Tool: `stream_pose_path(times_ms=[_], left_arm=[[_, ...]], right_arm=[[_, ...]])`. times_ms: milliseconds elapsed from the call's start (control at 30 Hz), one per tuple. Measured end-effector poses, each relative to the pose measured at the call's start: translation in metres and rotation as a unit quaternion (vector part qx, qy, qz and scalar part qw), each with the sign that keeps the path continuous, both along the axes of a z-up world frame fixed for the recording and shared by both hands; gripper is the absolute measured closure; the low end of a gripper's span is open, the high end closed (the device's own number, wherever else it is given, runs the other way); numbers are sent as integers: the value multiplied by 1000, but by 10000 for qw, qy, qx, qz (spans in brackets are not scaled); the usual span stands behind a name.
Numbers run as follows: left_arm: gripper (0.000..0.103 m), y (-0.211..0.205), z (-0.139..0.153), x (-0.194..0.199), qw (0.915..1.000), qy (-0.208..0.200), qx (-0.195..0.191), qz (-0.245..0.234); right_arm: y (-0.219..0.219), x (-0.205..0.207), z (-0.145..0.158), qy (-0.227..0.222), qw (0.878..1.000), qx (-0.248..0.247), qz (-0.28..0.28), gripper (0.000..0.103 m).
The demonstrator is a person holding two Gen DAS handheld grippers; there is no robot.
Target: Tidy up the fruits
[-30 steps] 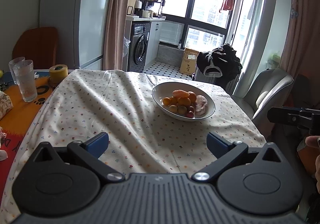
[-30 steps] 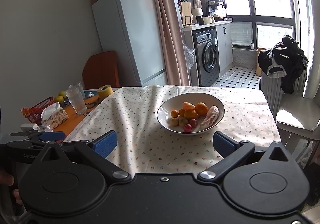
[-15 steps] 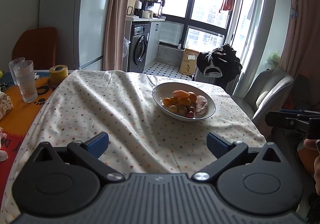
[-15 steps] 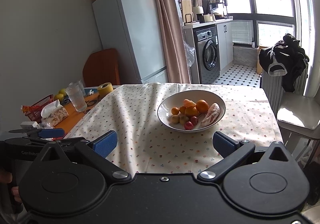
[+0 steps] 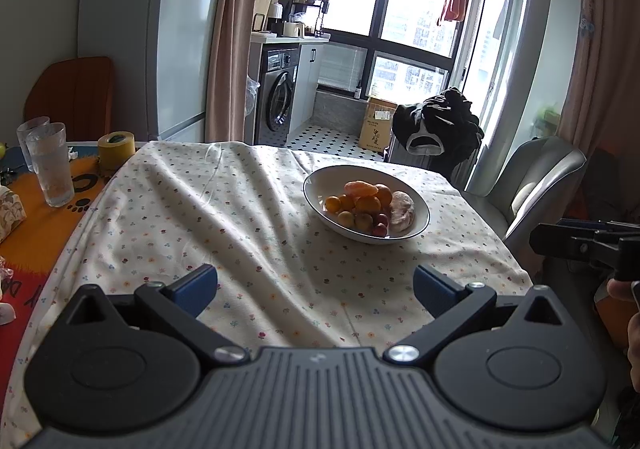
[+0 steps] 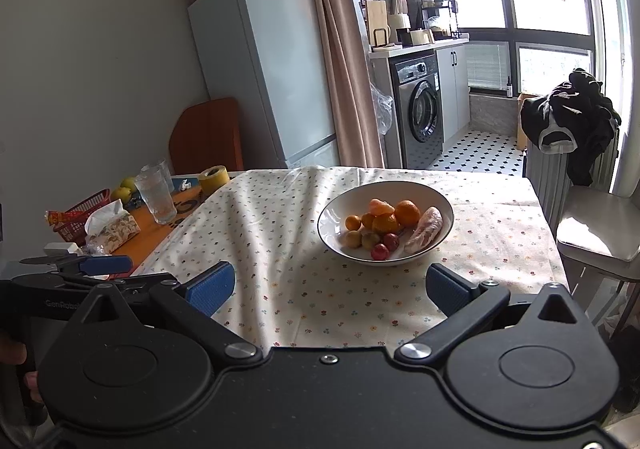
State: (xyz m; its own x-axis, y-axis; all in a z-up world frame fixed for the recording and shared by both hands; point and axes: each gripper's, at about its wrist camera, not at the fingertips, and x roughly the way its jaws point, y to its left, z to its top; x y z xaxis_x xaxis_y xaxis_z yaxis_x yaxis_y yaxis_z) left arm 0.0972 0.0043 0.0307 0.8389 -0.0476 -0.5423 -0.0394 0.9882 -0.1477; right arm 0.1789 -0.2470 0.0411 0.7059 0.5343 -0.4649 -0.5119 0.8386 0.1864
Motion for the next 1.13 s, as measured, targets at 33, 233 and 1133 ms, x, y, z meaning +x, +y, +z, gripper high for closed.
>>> stream_pose_path(times_ms=[33,233,1133], left_arm=[[0,0,0,0,10000,-5,-1,-2],[0,-1,0,0,10000,10,-1,14],[0,-4,-7,2,9999,25,37,-147]], right_arm=[[0,0,0,0,10000,-2,1,0],[0,0,-1,5,10000,-6,-3,0],[-3,6,-8,124,9999,-1,-89,0]])
